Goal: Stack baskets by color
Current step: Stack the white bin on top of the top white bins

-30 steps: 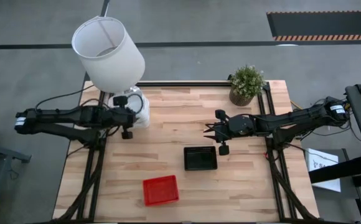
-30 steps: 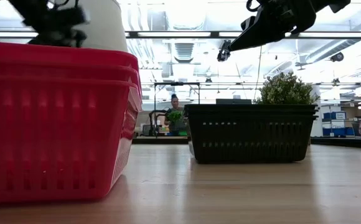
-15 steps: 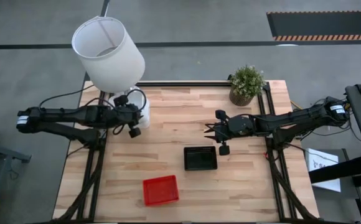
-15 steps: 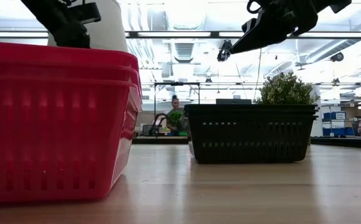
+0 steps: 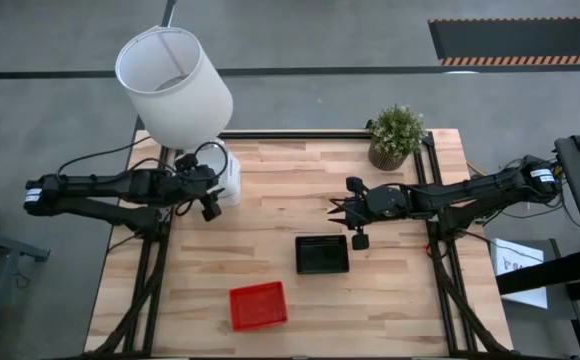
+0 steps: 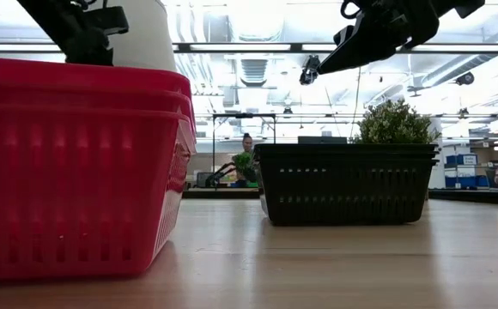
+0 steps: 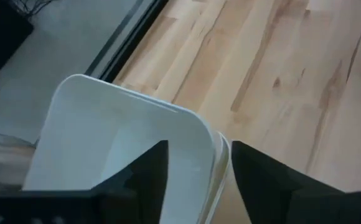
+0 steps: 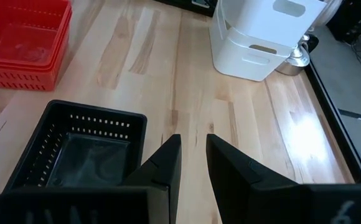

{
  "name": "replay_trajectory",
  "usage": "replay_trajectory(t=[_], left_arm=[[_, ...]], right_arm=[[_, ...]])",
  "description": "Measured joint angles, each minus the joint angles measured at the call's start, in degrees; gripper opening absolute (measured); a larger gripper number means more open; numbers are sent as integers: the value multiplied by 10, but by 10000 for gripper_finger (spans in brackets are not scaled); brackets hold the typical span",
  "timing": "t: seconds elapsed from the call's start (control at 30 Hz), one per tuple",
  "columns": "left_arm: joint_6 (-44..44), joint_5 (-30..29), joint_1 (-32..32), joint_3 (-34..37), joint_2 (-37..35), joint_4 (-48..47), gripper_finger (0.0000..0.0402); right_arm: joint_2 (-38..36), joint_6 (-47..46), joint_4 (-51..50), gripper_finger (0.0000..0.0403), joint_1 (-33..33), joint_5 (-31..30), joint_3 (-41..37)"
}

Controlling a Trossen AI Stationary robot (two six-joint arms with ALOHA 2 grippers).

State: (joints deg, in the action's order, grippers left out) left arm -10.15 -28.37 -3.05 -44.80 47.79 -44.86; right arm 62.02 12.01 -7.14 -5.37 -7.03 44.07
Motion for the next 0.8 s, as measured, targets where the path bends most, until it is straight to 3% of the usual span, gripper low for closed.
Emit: replay_trajectory(t=[0.13,0.33,0.47,0.67,0.8], left_arm=[[21,-1,0,26,7,36,176],[73,-2,0,47,23,104,156],[78,-3,0,46,28,101,116],[92,-5,0,45,40,99,20],[111,-4,0,41,50,95,7]], right_arm=[[0,0,0,68,0,0,0],[0,0,0,68,0,0,0],[0,0,0,68,0,0,0],[0,0,0,68,0,0,0],[0,0,0,68,0,0,0]])
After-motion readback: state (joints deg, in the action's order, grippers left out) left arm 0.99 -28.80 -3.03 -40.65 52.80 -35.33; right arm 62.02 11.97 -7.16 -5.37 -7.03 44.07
